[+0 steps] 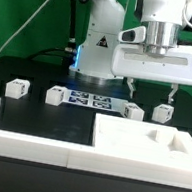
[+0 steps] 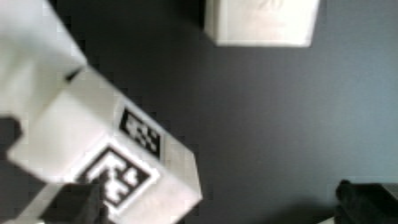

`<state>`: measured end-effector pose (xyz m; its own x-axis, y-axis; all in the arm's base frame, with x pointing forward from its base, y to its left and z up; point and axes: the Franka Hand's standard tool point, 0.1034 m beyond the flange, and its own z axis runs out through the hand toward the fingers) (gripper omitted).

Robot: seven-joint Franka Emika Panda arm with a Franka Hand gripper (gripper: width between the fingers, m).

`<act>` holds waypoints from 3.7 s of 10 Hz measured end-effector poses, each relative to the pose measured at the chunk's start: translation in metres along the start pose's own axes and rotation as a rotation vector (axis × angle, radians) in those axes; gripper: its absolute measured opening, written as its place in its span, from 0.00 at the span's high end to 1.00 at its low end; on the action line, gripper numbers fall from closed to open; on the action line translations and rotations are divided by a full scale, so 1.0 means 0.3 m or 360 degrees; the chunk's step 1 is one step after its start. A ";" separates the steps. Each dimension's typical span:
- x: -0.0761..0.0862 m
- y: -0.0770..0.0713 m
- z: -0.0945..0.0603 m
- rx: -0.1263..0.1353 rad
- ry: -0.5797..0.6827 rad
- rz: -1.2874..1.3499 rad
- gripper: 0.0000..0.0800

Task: Assemble one leg

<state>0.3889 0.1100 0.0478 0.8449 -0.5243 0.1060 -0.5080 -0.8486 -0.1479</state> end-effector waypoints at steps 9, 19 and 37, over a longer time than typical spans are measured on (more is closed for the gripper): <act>-0.035 0.021 0.021 -0.0110 -0.0577 -0.0113 0.19; -0.106 -0.019 0.050 -0.0219 -0.1655 -0.0044 0.19; -0.168 0.024 0.075 -0.0244 -0.1649 -0.0101 0.64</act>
Offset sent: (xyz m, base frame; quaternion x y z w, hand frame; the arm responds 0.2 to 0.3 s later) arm 0.0003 0.0109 -0.0015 0.0054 0.0100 -0.0429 0.9990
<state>0.3465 0.1321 0.0191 0.5642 -0.2226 -0.7951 -0.4123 -0.9102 -0.0377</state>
